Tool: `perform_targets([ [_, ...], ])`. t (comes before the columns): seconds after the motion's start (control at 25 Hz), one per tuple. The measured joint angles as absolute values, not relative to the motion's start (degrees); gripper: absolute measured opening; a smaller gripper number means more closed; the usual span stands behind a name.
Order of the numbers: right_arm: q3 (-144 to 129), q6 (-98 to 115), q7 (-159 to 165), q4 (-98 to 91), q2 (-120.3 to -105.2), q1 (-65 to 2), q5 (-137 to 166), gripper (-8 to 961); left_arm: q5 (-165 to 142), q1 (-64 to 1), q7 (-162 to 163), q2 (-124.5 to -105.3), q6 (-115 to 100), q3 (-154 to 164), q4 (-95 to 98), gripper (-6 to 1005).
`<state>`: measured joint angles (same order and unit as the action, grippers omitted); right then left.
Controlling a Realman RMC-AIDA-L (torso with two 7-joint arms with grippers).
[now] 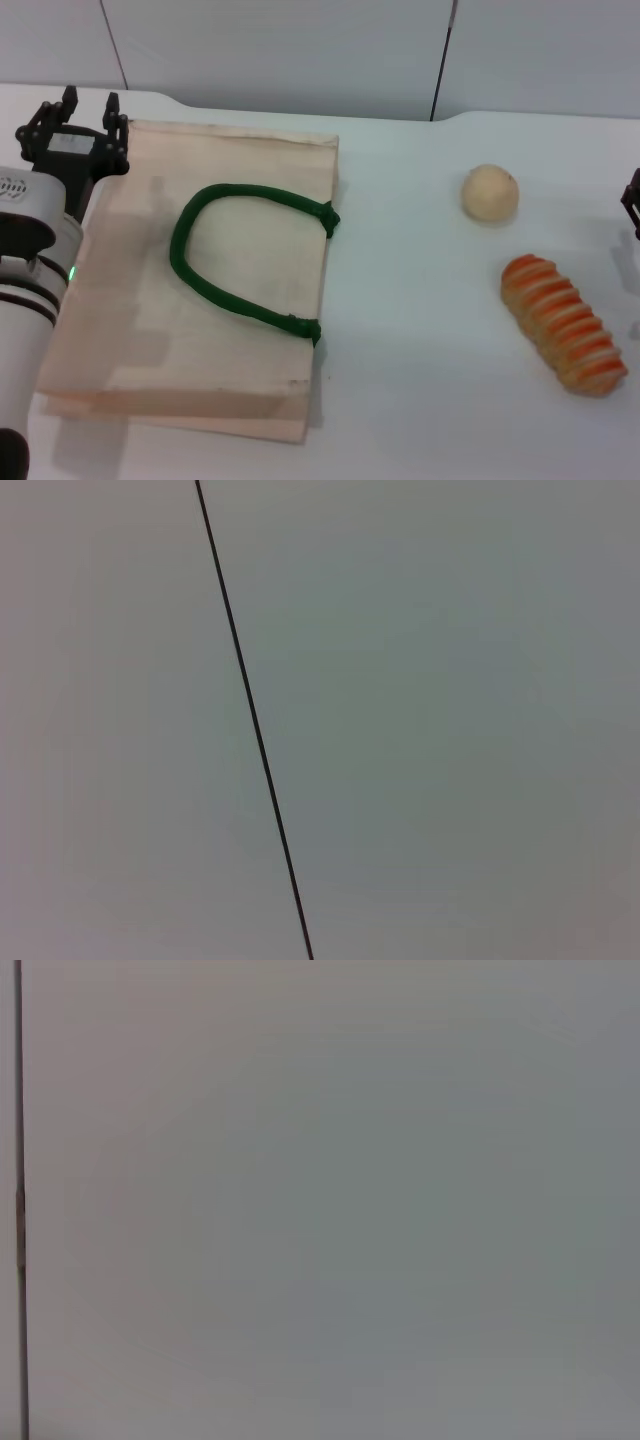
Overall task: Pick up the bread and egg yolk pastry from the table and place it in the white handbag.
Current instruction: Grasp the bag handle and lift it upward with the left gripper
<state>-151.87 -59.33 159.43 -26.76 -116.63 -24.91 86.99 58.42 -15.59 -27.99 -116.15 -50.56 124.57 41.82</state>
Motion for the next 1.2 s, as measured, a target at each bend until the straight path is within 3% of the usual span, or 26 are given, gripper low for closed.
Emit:
perform_targets([
  [0.48,-151.78,-57.98,159.43,-26.2,-116.54,-25.06,86.92,864,58.53,-8.77,-36.48,-114.14,-33.48,119.7,63.52,423],
  [1.2,-151.79,-56.53,159.43,-25.47,-116.54,-25.75,86.92,864,58.32,-1.92,-44.75,-114.95,-7.58,107.63,83.27,413],
])
